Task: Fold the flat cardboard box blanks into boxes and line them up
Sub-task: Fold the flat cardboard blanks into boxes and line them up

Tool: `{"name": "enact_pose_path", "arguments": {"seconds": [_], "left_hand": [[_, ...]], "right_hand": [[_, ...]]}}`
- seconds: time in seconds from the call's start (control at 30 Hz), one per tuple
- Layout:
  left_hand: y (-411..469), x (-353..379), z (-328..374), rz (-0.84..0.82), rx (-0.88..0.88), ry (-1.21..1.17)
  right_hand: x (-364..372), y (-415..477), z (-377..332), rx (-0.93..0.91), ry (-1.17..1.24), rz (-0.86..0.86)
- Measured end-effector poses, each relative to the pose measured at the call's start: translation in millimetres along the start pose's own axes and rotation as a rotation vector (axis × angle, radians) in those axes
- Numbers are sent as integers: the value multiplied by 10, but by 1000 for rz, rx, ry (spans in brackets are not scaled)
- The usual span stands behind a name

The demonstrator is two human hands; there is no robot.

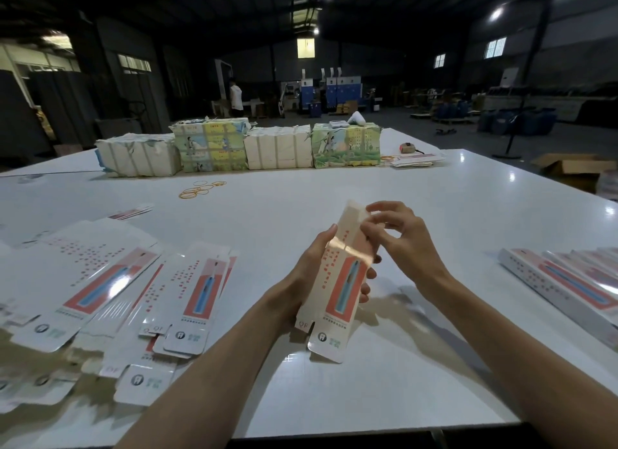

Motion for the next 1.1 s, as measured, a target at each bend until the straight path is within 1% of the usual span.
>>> {"name": "enact_pose_path", "arguments": {"seconds": [0.1,0.17,0.27,0.33,0.4,0.47,0.53,0.6,0.7,0.77,0.83,0.97,1.1], "left_hand": [[17,37,53,-77,-18,-30],[25,72,82,-122,-18,-40],[31,124,105,-178,-2,-51],[33,152,112,-178,-22,-43],[31,205,90,-141,-72,-47],[29,287,66,-132,-121,-114],[29,330,74,-130,-139,-207],[28,271,93,-88,-112,-292],[-5,162,134,-53,-49,-407],[-19,139,129,-48,-22,-413],[-12,147,112,-13,-11,-414],[31,97,56,189,-17,-342],[14,34,60,351,82,-194]], "right_hand": [[-41,9,-15,86,163,-21],[-74,8,-28,109,290,-34],[-91,7,-32,152,413,-55],[-82,-1,-37,178,491,-79],[-58,-12,-33,194,576,-112],[-20,-15,-14,208,656,-137],[21,-23,5,199,653,-122],[63,-48,-1,171,577,-82],[155,-118,-6,169,510,-138],[220,-125,-14,169,468,-207],[252,-90,-39,156,410,-227],[281,15,-39,173,396,-212],[344,47,116,185,388,-193]]}}
Point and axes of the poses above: each hand's wrist, its own y-axis towards the middle knuckle, its own x-axis out of the palm, z = x × y, the point moved 4 cm from there along y, towards the middle knuckle, and after that the axes turned 10 degrees about y, right-handed, at the moved point
